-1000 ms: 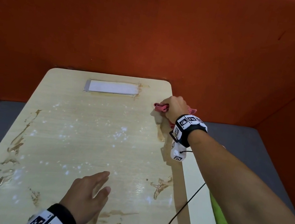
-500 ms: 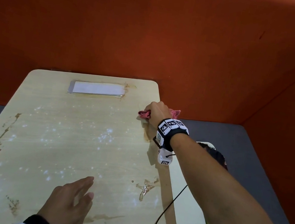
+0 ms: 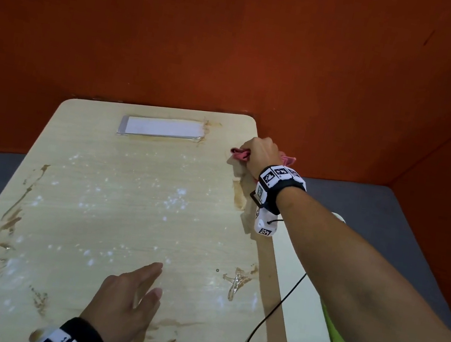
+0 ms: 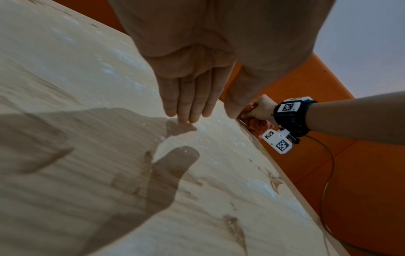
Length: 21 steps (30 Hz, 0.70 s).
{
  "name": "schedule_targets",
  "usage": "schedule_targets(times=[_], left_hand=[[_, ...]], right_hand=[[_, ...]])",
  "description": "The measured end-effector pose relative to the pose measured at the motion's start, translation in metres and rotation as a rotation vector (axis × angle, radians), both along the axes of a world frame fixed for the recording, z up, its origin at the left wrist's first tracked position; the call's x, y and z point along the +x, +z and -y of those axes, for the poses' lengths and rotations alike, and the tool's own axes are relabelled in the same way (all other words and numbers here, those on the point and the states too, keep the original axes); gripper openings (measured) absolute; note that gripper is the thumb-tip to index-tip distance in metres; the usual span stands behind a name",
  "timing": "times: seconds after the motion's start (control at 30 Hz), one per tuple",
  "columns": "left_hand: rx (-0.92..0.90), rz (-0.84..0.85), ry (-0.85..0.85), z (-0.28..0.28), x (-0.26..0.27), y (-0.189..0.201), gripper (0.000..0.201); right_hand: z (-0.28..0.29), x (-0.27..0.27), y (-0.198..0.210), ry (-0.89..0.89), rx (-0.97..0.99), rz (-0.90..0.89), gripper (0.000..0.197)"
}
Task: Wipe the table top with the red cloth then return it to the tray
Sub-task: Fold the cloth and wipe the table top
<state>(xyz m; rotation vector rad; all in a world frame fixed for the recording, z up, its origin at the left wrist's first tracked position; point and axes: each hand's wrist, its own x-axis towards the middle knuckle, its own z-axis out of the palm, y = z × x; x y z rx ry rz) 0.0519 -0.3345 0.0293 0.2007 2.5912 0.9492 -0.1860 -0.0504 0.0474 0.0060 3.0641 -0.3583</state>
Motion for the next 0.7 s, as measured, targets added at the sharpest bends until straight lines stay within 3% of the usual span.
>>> schedule_targets(times=[0.5,0.7], left_hand=[[0.018,0.035,-0.020,-0.001,-0.001,0.006,0.050],[0.007,0.021,-0.033,-0.002,-0.001,0.007,0.049]], right_hand=[[-0.011,0.018,-0.005,0.107,0.013,0.149,0.016],[-0.017,-0.012,0.000,0.013,-0.042,0.030,0.012]])
